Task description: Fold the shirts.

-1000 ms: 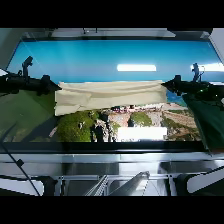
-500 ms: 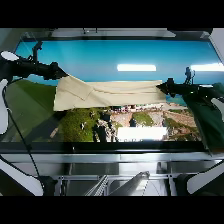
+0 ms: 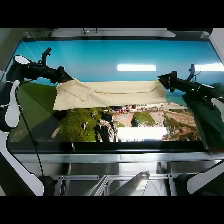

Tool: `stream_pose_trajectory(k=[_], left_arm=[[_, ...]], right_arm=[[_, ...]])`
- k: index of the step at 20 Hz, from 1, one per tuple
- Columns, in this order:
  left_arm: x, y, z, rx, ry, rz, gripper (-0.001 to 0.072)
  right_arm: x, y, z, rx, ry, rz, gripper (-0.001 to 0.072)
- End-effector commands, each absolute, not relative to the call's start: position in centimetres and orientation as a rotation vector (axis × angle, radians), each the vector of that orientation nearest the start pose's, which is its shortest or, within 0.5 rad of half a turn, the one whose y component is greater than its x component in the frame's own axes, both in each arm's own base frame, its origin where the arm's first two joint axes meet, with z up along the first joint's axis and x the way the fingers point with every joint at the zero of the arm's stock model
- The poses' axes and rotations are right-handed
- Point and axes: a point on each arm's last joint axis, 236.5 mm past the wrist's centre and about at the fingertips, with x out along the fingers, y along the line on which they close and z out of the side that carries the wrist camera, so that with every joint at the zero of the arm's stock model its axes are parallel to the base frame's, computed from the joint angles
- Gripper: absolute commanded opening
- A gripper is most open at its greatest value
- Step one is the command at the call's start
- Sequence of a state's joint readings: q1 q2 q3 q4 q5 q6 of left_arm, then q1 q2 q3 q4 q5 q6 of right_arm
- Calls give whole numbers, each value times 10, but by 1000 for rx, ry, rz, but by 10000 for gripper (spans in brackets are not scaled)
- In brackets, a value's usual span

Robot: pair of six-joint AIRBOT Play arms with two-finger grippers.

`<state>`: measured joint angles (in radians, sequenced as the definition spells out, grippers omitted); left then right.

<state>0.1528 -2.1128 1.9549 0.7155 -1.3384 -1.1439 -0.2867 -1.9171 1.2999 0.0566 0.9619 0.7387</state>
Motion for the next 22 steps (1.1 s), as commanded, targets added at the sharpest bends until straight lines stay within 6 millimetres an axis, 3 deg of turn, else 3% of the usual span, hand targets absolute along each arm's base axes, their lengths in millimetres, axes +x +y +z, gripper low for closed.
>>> stream_pose_trajectory(k=[1,3,4,5,7,8,9,13,16,19,20,21,22], left_arm=[[559,-89,-48,-525,1171,-640,18],[563,-87,-48,-525,1156,-628,25],[563,-87,-48,-526,1155,-627,215],[561,-88,-47,-527,1160,-633,297],[555,-89,-43,-525,1176,-652,297],[556,-86,-38,-523,1167,-650,297],[558,-82,-31,-522,1150,-643,327],[575,-62,2,-507,1064,-613,329],[595,-49,28,-589,983,-549,326],[596,-47,67,-739,888,-593,323],[590,-48,76,-762,882,-609,231],[581,-49,81,-727,889,-641,5],[572,-52,85,-694,902,-680,8]], right_arm=[[589,14,-32,1129,623,348,225],[593,14,-32,1125,621,359,226],[592,14,-32,1111,624,364,226],[591,13,-30,1074,635,380,227],[580,15,-23,975,689,468,234],[571,15,-23,922,750,493,333],[562,11,-30,868,831,490,486],[534,0,-51,717,1044,459,504],[528,-5,-60,691,1083,431,506],[516,-15,-79,642,1169,364,508],[514,-18,-83,627,1184,351,508],[514,-17,-85,628,1189,351,508],[513,-17,-89,639,1198,345,508]])
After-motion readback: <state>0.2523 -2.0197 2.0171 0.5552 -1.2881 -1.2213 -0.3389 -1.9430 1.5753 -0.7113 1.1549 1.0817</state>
